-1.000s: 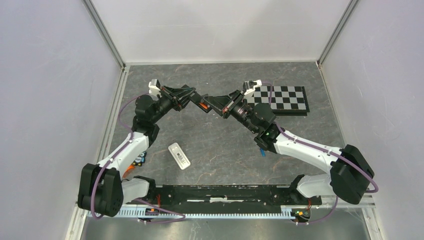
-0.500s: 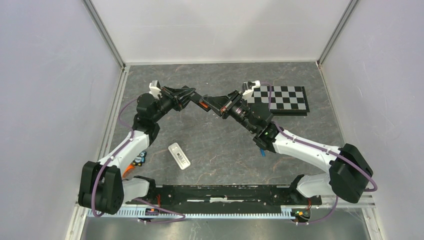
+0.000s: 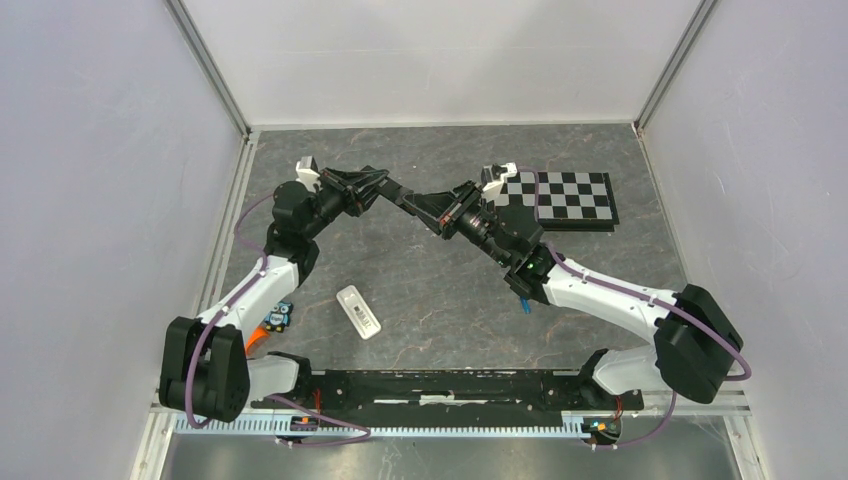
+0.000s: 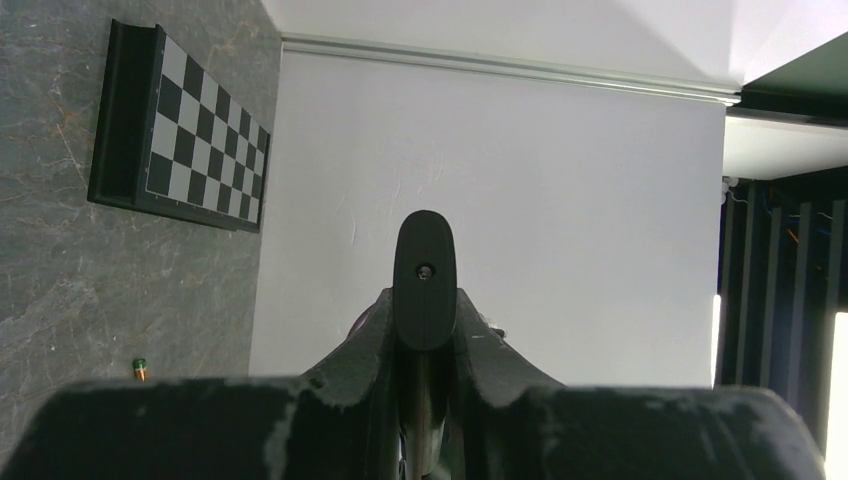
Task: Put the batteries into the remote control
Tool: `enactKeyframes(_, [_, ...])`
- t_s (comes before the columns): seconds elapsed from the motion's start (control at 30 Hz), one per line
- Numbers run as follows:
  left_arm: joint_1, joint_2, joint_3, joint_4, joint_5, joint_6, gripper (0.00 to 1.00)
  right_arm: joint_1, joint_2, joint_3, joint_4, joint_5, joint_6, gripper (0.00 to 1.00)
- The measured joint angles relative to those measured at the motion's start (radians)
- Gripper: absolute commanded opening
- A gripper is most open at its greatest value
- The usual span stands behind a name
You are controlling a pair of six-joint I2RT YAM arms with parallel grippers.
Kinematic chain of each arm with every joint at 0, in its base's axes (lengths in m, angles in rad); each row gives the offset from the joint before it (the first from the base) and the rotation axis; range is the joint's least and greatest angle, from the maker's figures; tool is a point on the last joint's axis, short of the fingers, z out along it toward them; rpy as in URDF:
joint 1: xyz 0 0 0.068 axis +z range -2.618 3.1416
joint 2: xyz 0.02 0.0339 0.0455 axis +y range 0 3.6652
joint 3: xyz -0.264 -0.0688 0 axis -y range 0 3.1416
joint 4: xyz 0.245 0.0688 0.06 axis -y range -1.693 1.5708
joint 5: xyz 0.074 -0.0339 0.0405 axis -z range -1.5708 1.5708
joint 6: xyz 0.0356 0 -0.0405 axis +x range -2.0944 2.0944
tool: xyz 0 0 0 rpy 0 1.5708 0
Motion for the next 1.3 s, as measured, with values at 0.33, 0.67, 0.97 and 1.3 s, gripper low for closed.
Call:
enactKeyframes(0.33, [0.002,0.000,0.000,0.003,-0.022,0.000,0.02,-0.012,-0.012,0.000,-0.057,-0.021,0.008,0.24])
enactKeyframes(0.67, [0.002,-0.008,0.000,-0.009,-0.024,0.000,0.02,-0.051,-0.031,0.000,-0.117,-0.021,0.008,0.30])
enactKeyframes(0.97, [0.002,-0.022,0.000,-0.028,-0.040,0.008,0.02,-0.053,-0.039,-0.003,-0.137,-0.033,0.008,0.33])
enactKeyframes(1.3, [-0.006,-0.022,0.000,-0.065,-0.040,0.032,0.02,-0.072,-0.082,-0.037,-0.179,-0.042,0.009,0.37])
